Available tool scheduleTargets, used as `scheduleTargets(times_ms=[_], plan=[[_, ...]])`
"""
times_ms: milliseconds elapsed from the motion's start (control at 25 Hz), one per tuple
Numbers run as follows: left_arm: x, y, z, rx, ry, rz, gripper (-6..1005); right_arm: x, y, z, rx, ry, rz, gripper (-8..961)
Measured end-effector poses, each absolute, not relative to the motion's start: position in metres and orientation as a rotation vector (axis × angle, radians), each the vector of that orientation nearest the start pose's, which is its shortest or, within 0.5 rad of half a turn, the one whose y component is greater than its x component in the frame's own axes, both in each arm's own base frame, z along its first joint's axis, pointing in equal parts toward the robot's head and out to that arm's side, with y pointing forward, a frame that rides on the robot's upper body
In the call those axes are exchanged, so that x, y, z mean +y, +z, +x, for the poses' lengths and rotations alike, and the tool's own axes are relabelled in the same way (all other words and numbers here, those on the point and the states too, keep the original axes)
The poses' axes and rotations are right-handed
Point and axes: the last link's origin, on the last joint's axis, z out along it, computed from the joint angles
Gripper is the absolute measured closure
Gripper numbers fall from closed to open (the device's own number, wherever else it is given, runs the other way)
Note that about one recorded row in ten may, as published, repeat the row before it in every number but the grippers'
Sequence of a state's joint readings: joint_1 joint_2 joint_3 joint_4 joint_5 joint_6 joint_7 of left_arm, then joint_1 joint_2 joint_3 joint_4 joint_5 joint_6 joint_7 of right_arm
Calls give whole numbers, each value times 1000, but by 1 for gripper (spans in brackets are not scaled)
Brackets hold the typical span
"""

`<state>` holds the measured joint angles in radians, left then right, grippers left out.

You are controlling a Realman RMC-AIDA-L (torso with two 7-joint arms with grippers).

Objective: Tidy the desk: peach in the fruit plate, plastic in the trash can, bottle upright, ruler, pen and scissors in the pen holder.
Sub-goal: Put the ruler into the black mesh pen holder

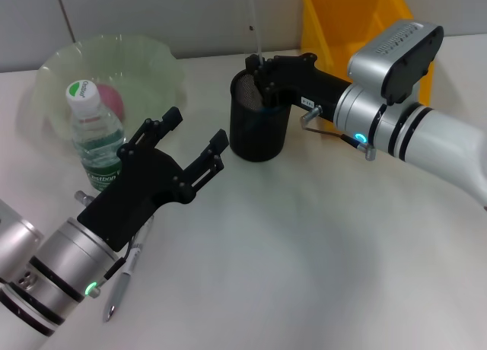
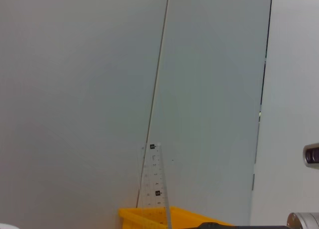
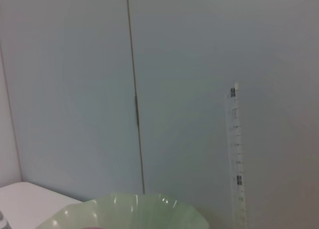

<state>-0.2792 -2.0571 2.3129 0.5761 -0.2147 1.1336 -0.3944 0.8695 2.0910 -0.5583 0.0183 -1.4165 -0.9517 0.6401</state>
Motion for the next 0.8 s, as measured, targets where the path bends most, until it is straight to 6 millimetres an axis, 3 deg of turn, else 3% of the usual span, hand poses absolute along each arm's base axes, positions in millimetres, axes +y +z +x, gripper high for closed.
scheduleTargets(times_ms=[560,680,800], plan=[[281,-82,-227,-465,-1125,-2105,202,409,-68,215,559,819,-2198,788],[281,-82,-227,-464,-1125,-2105,203,407,-64,217,582,855,-2186,562],[281,-82,-228,-464,-1124,-2105,203,403,-62,222,595,869,-2178,422]])
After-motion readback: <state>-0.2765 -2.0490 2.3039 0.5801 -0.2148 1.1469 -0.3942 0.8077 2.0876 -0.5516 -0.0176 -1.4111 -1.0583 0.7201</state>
